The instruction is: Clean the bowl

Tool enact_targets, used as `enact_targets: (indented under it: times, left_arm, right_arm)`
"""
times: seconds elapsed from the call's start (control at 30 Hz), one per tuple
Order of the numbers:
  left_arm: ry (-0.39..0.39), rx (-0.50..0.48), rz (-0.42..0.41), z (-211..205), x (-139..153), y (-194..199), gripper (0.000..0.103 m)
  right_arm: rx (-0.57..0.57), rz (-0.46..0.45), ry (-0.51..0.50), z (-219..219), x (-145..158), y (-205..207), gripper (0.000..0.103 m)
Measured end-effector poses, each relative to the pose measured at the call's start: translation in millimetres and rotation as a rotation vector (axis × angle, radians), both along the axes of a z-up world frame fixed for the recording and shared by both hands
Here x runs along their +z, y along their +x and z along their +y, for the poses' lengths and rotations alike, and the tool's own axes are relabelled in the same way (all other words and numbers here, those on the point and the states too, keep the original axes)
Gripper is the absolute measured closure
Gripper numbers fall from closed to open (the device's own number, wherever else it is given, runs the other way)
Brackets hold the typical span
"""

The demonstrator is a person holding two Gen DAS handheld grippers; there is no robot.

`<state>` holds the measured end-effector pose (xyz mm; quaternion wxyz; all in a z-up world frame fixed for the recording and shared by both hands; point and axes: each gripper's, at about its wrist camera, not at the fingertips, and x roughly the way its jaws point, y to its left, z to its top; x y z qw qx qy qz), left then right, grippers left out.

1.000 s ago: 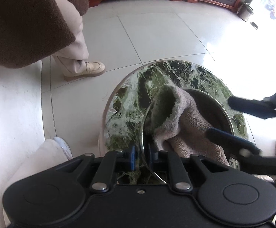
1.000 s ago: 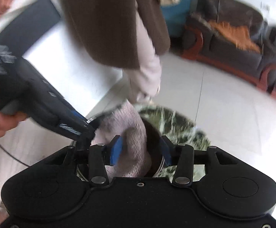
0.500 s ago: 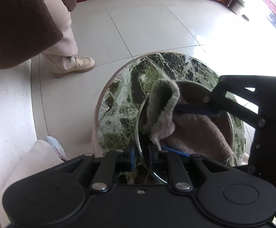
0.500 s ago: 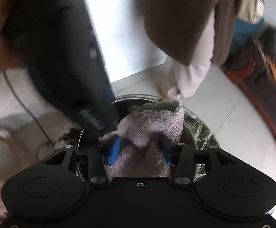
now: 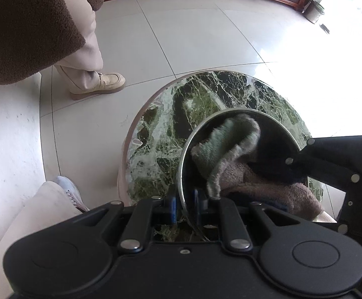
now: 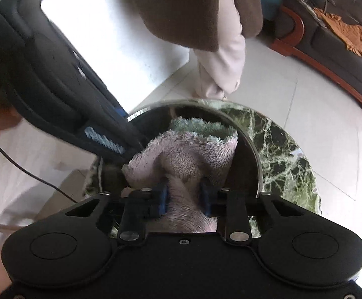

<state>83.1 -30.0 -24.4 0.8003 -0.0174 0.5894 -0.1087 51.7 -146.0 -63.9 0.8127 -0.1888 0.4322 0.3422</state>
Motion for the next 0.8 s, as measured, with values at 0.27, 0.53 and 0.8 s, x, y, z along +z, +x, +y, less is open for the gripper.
enact_targets:
  times: [0.27,0.53,0.8]
  left_arm:
    - [-0.005,0.011,0.000,0,-1,1,0.090]
    - [0.000,0.010,-0.001,-2,-1,1,0.090]
    - [-0.014,0.032,0.016,1,-1,3,0.090]
  right_arm:
    - [-0.031,-0.031,-0.058,-4,-2,0,0.084]
    - [-0.010,-0.025,-0.036,-12,-2,-7,0.084]
    - [0.039,-0.016,-0.029,-15,-1,-24,0.084]
